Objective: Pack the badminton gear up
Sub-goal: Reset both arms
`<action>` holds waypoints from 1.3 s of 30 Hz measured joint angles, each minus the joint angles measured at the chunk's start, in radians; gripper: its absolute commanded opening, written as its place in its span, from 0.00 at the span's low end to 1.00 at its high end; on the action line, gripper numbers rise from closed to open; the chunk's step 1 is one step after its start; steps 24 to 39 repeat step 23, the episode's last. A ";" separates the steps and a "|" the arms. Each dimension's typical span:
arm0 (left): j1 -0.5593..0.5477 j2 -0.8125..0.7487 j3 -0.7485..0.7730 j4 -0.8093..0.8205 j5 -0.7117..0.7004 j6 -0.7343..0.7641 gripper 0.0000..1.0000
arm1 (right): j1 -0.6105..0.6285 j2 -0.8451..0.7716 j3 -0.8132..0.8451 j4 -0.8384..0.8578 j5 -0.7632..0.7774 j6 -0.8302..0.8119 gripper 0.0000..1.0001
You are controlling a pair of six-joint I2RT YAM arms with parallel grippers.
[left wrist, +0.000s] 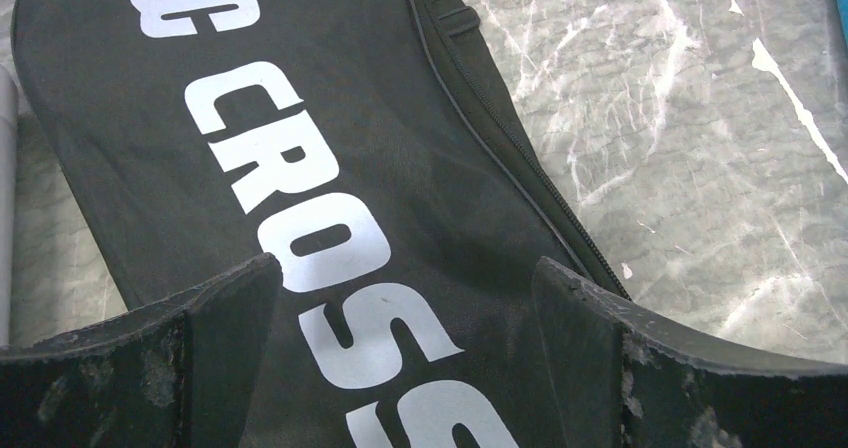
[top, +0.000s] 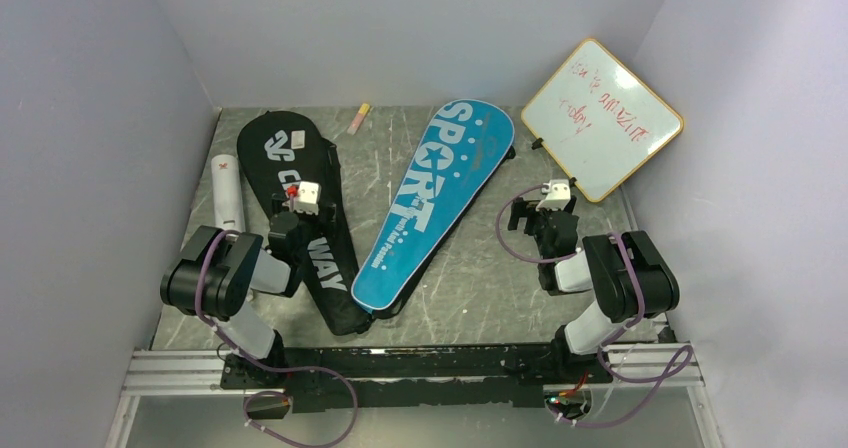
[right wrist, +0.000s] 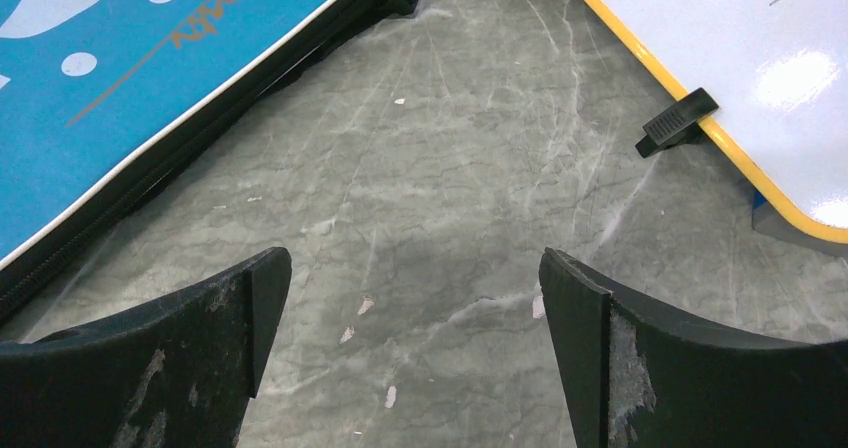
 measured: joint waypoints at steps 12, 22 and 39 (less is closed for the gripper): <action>0.000 0.000 0.000 0.001 -0.001 0.000 1.00 | 0.000 0.000 0.000 0.000 0.000 0.000 1.00; 0.000 0.000 0.000 0.001 -0.002 0.000 1.00 | 0.000 0.004 0.002 -0.001 0.000 0.000 1.00; 0.000 0.000 0.000 0.001 -0.002 0.000 1.00 | 0.000 0.008 0.004 -0.002 0.000 0.000 1.00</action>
